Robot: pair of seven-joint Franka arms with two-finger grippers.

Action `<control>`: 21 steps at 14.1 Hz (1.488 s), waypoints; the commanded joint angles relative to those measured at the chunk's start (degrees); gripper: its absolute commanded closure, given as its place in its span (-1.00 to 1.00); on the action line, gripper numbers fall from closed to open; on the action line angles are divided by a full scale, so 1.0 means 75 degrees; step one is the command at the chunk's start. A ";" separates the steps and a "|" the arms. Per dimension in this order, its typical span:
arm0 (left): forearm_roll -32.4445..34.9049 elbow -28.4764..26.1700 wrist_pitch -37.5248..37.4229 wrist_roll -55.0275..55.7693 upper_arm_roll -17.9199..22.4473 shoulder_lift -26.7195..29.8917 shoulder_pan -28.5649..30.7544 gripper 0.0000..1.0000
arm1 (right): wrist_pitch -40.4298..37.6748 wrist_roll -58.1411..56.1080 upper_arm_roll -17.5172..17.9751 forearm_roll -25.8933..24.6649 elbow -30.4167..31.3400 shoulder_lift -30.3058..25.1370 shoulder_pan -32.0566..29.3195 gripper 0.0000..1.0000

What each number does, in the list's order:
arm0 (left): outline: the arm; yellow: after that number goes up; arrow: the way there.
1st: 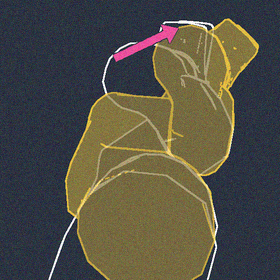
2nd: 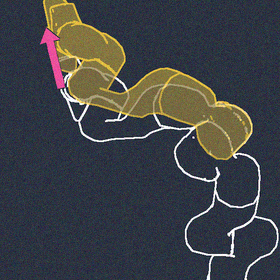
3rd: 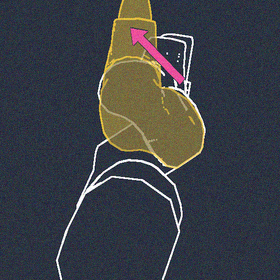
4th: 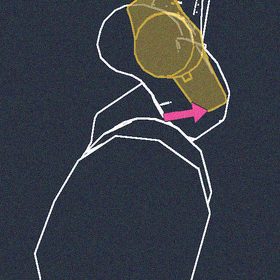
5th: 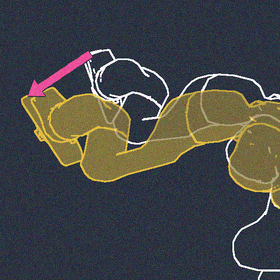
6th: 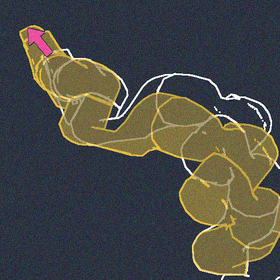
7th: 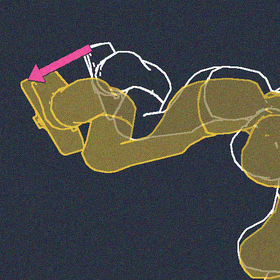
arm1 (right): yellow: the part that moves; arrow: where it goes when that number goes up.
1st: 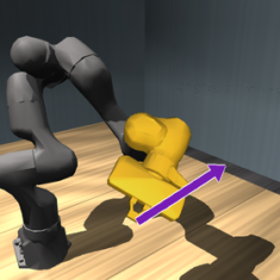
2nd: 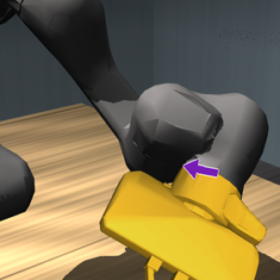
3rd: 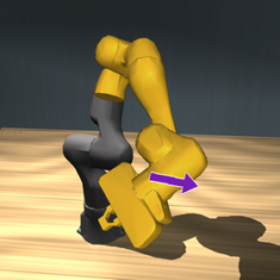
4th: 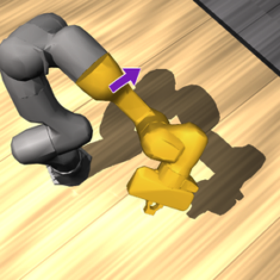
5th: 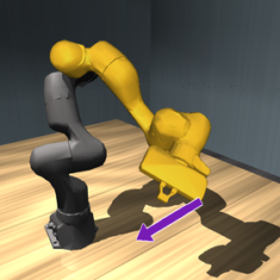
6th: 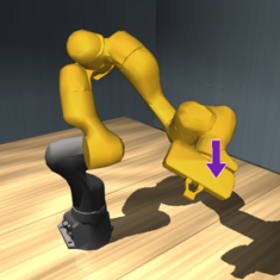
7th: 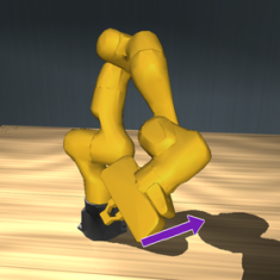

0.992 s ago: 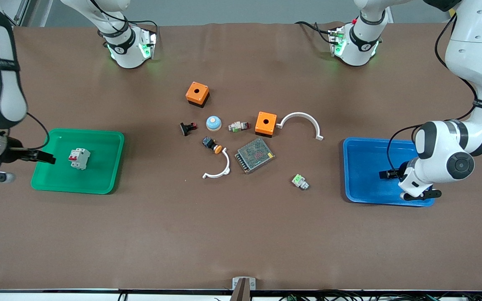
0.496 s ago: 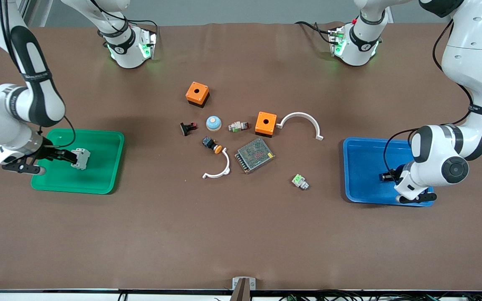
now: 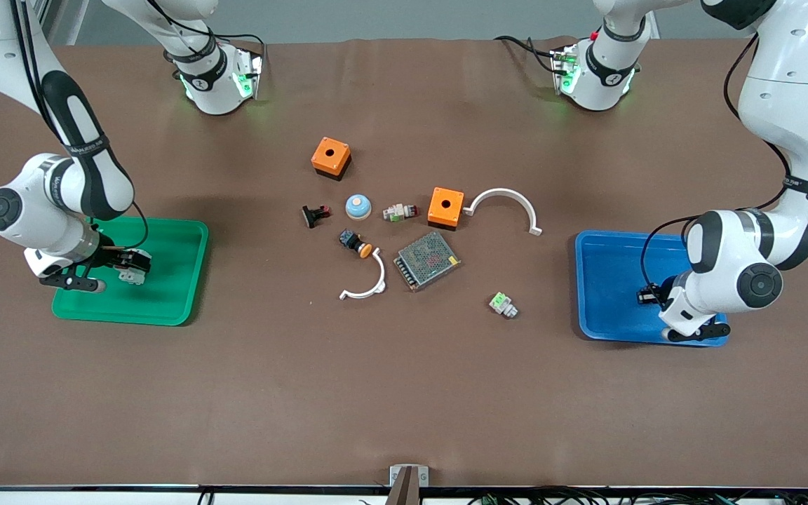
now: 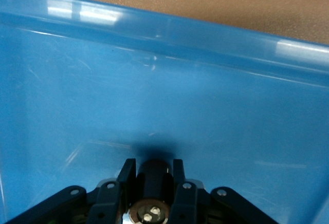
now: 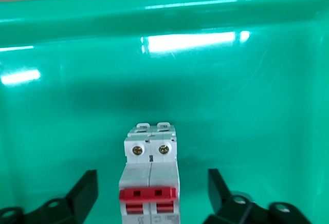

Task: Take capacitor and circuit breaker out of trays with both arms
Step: 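Lift the breaker with the right gripper while the left gripper carries the capacitor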

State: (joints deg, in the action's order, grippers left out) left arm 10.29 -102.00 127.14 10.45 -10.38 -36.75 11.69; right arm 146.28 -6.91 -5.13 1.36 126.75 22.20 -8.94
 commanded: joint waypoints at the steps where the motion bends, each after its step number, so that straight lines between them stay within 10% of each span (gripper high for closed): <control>1: 0.0117 0.0123 -0.0089 0.0142 -0.0022 -0.0057 -0.0024 1.00 | 0.0020 -0.0075 0.0039 0.0076 0.0069 0.0051 -0.0027 -0.07; 3: 0.0128 0.0147 -0.0089 0.0130 -0.0057 -0.0022 -0.0024 1.00 | -0.0120 -0.0017 0.0039 0.0076 0.0011 0.0028 -0.0015 0.83; 4: 0.0128 0.0170 -0.0135 0.0118 -0.0080 0.0001 -0.0024 1.00 | -0.0307 -0.0028 0.0039 0.0065 -0.0071 -0.0007 -0.0015 0.94; 10: 0.0105 0.0370 -0.1832 0.1508 -0.1085 0.0844 0.0011 1.00 | -0.3529 0.0896 0.0074 0.0076 -0.1969 -0.0545 0.1375 0.99; 14: 0.0116 0.0265 -0.2151 0.4107 -0.2339 0.0904 0.0023 1.00 | -0.3322 0.1765 0.0086 0.1422 -0.1935 -0.0511 0.2899 0.99; 21: 0.0117 0.0136 -0.1812 0.6972 -0.3280 0.0366 -0.0760 1.00 | -0.1494 0.3991 0.0074 0.1319 -0.1994 0.0273 0.4952 1.00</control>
State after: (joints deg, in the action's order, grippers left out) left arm 10.29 -100.76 112.18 59.05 -34.58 -32.34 7.41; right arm 132.58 21.19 -3.83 10.95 111.78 22.79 26.31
